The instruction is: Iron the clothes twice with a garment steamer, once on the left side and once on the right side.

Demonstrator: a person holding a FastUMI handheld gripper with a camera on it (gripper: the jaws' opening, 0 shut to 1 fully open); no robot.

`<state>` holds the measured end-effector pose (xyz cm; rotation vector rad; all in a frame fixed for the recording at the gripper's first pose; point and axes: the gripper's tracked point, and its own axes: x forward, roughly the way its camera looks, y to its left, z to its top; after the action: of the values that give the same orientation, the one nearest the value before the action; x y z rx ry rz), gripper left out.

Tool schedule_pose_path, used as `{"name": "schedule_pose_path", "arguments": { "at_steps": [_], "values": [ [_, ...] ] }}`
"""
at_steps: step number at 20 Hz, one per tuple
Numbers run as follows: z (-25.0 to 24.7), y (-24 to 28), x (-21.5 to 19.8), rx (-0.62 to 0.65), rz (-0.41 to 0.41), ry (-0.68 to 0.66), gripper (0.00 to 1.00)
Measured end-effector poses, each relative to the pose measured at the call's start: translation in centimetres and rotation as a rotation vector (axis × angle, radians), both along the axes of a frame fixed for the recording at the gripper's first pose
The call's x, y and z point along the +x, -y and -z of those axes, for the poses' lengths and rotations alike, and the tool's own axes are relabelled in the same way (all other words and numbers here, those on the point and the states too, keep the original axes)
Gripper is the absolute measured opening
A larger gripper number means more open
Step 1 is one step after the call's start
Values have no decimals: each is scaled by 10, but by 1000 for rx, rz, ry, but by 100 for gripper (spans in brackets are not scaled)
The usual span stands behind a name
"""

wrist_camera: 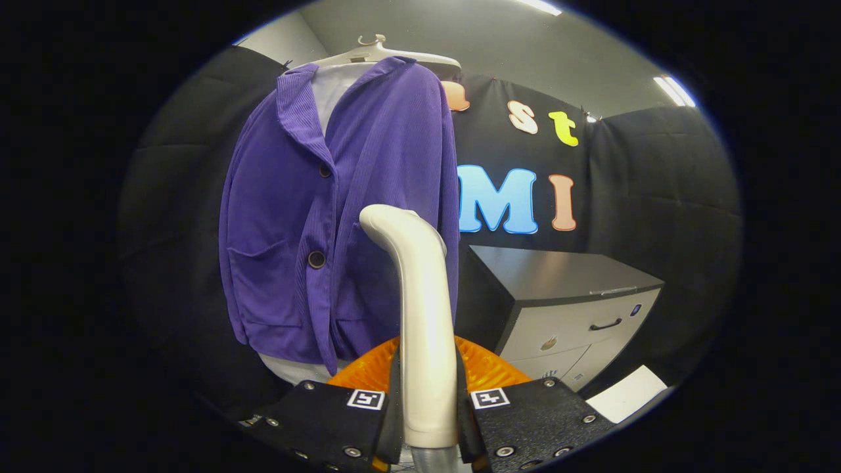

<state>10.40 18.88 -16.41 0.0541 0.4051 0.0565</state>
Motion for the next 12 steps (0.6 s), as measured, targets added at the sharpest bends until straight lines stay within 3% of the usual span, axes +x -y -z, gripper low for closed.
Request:
{"name": "schedule_pose_path", "arguments": {
  "at_steps": [12],
  "values": [
    [78,-4,-42,-15,-68,-125,33]
  ]
}}
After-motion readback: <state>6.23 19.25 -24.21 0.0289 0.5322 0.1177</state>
